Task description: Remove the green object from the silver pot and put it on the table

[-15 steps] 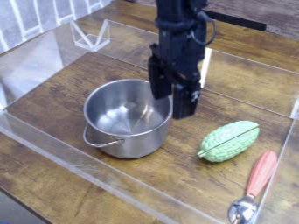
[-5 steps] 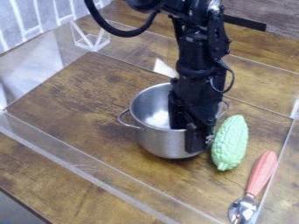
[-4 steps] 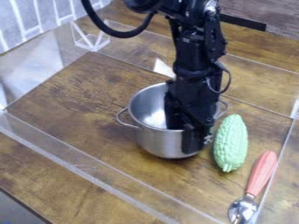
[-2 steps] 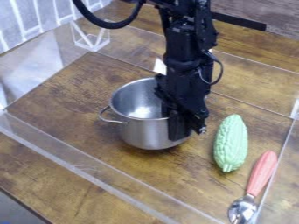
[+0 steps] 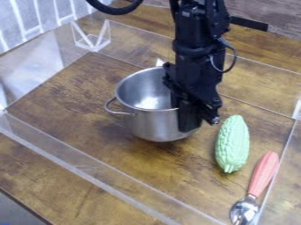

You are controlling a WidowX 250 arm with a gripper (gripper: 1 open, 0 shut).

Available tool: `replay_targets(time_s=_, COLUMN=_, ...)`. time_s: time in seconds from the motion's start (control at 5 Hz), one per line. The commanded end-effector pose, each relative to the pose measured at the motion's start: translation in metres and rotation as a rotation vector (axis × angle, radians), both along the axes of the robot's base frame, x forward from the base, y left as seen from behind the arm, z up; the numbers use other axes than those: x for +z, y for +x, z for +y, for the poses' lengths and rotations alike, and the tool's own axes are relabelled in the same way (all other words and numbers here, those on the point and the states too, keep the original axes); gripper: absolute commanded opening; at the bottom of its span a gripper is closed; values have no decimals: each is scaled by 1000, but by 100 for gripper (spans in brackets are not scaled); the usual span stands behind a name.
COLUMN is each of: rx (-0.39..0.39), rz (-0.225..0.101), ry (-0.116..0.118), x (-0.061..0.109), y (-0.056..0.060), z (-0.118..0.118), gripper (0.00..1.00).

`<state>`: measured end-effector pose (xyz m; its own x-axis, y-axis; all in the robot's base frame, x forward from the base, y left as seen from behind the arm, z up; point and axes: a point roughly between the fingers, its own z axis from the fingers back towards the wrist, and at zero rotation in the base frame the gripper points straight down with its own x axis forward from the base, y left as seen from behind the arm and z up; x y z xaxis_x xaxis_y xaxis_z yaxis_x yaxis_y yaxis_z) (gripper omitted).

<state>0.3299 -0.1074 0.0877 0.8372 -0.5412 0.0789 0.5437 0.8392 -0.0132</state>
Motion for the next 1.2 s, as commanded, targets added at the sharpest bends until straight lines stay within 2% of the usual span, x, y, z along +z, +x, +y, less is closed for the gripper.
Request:
replay_targets(time_s=0.0, rx=-81, rz=-127, ry=-46, x=28, y=19, z=-6, gripper=0)
replay_targets(time_s=0.2, rx=-127, rz=-130, ry=-53, x=17, y=33, z=-1, gripper=0)
replay_targets(time_s=0.4, rx=-106, rz=-125, ry=-63, x=11, y=30, z=-6, gripper=100)
replay_targets(time_s=0.6, rx=-71, rz=-113, ry=-63, x=10, y=25, z=-11, gripper=100)
replay_targets(time_s=0.8, rx=-37, rz=-105, ry=-60, x=8, y=20, z=-6, gripper=0)
replay_targets(time_s=1.0, rx=-1, rz=-100, ry=-54, x=8, y=15, z=-1, gripper=0)
